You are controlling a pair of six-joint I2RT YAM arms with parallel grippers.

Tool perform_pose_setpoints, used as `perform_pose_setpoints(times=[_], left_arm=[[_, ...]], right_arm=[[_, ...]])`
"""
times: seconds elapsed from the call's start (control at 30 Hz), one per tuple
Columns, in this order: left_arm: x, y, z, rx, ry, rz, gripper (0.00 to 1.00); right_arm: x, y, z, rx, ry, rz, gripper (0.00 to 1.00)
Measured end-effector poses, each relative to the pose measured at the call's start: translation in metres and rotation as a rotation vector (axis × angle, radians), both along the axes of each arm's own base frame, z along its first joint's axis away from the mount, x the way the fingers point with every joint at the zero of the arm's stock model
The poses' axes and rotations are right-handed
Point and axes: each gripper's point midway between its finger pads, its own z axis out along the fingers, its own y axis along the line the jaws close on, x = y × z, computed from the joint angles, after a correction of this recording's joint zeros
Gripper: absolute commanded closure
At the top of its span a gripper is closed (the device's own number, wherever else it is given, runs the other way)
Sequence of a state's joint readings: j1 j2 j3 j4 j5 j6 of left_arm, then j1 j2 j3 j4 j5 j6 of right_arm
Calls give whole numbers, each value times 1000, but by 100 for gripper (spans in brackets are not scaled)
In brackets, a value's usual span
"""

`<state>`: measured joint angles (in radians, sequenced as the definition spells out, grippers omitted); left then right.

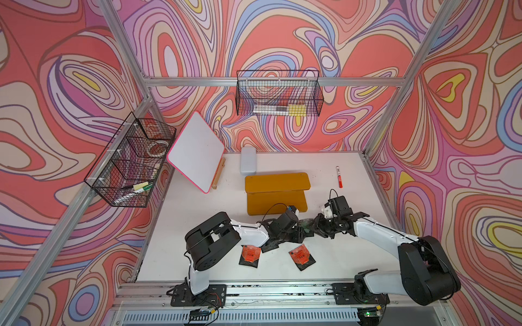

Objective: Place the tea bags on the shelf by color
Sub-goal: Pick up the tea bag from the center of the board.

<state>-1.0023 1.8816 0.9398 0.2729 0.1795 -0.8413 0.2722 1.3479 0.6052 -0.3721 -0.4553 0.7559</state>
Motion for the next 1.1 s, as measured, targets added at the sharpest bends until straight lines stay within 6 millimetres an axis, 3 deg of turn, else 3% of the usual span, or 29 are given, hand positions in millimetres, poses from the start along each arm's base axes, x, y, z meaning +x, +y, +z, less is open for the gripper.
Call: perform_pose_setpoints(times=[0.07, 0.23, 0.4, 0.57, 0.7, 0.87, 1.1], left_arm=[[0, 0, 0, -1, 1, 1, 48], [0, 0, 0, -1, 3, 4, 48], [0, 0, 0, -1, 3, 4, 48], [1, 1, 0, 1, -2, 11, 46], [3, 5, 5, 8, -13, 28, 35], [7, 13, 37, -15, -67, 60, 18], [13, 29, 98, -74, -173, 109, 6]], right_arm=[[0, -2, 1, -10, -6, -1, 83], [-1, -4, 0, -24, -8, 1, 88], [-1, -4, 0, -27, -11, 9, 99], [0, -5, 6, -33, -40, 15, 100], [0, -9, 19, -50, -94, 26, 100], [5, -11, 43, -73, -188, 55, 100], [11, -10, 84, -76, -323, 107, 100]])
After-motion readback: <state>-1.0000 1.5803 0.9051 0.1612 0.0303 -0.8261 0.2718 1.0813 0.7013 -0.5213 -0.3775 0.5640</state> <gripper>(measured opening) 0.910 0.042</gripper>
